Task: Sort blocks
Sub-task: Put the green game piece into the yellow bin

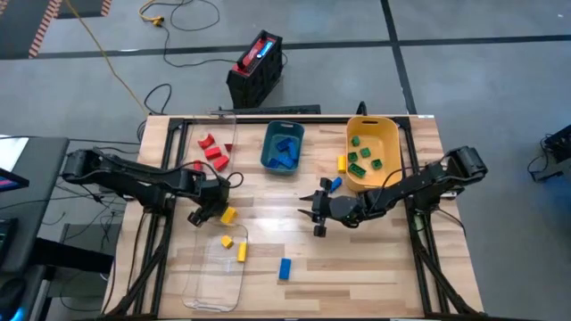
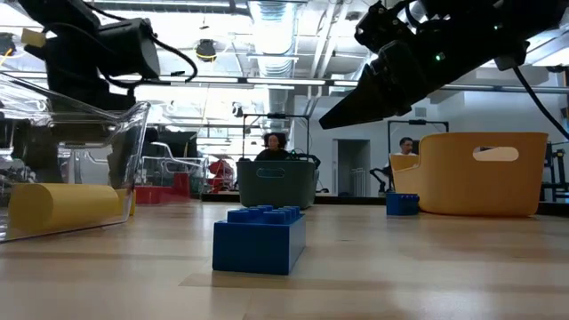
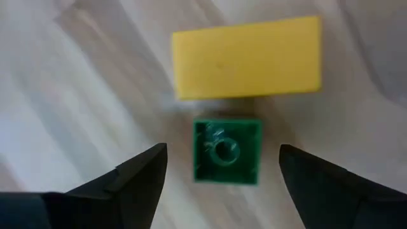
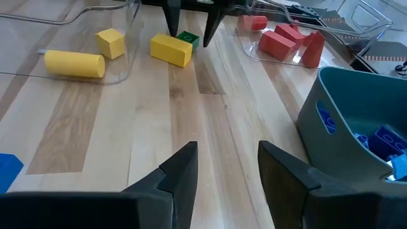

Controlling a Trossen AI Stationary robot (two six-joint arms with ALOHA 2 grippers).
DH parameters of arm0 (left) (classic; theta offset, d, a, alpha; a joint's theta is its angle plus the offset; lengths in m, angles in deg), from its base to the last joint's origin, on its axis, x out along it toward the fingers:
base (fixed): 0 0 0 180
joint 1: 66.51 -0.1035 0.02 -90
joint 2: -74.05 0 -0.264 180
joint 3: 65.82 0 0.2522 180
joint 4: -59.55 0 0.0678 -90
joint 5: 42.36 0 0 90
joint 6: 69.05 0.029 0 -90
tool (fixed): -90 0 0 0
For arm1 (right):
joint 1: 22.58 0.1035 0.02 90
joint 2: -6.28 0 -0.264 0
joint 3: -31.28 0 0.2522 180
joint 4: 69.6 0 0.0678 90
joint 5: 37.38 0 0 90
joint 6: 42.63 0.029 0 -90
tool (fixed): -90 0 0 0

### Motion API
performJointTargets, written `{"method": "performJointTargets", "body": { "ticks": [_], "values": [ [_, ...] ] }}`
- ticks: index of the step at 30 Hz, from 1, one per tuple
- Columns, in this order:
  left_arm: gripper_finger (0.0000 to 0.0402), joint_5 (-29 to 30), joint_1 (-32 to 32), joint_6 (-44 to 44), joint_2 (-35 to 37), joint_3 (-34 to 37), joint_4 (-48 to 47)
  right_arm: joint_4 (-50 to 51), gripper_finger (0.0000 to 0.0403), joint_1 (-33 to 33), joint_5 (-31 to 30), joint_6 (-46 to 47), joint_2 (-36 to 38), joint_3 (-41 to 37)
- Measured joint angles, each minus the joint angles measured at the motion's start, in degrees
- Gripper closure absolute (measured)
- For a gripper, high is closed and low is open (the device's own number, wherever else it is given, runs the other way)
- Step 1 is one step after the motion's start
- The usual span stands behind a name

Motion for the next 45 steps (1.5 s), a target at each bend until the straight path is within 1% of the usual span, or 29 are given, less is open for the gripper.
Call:
{"method": "performJointTargets", "body": {
  "ticks": [3, 8, 12, 15, 17, 21, 24, 30, 33, 35, 38, 42, 45],
  "values": [
    [0.012, -1.98, -0.42, 0.82, -1.42, 0.0, 0.49, 0.02, 0.023, 0.22, 0.0, -0.05, 0.0, 0.0],
    [0.0156, -2.97, -0.51, 2.0, -4.06, -0.07, 1.18, 0.05, 0.023, 0.18, 0.0, -0.22, 0.01, 0.0],
    [0.0203, -3.28, -0.49, 1.98, -5.25, -0.24, 1.33, 0.07, 0.023, 0.18, 0.0, -0.2, 0.0, 0.0],
    [0.0249, -3.24, -0.47, 1.98, -4.73, -0.17, 1.3, 0.07, 0.023, 0.2, 0.0, -0.22, 0.02, 0.0],
    [0.0268, -2.94, -0.47, 1.64, -4.08, -0.09, 1.28, 0.07, 0.023, 0.18, 0.0, -0.44, 0.01, 0.0],
    [0.0268, -1.63, -0.49, 0.96, -3.24, -0.09, 1.45, 0.14, 0.023, 0.18, 0.0, -0.41, 0.02, 0.0],
    [0.0268, 1.61, -0.49, 1.07, -2.84, -0.29, 0.22, 0.31, 0.023, 0.18, 0.0, -0.3, 0.02, 0.0],
    [0.0263, 7.33, -0.49, 2.21, -0.21, -3.6, -3.55, 0.31, 0.023, 0.18, 0.0, -0.7, 0.01, 0.0],
    [0.0263, 10.91, -0.49, 3.07, 1.61, -5.9, -3.69, 0.33, 0.023, 0.18, 0.0, -0.56, 0.02, 0.0],
    [0.0263, 11.95, -0.5, 3.13, 2.64, -7.35, -2.88, 0.58, 0.023, 0.18, 0.0, -0.35, 0.02, 0.0],
    [0.0263, 11.22, -0.49, 2.21, 3.84, -9.02, 1.03, 2.69, 0.023, 0.38, -0.05, -3.36, 0.03, 0.0],
    [0.0262, 9.48, -0.74, -4.41, 4.02, -10.35, 9.86, 3.53, 0.023, 1.3, -1.95, -11.29, 0.17, -0.02],
    [0.0262, 7.1, -1.19, -9.93, 3.76, -10.36, 16.25, 3.64, 0.0226, 1.97, -1.62, -19.46, 0.2, 0.05]
  ]
}}
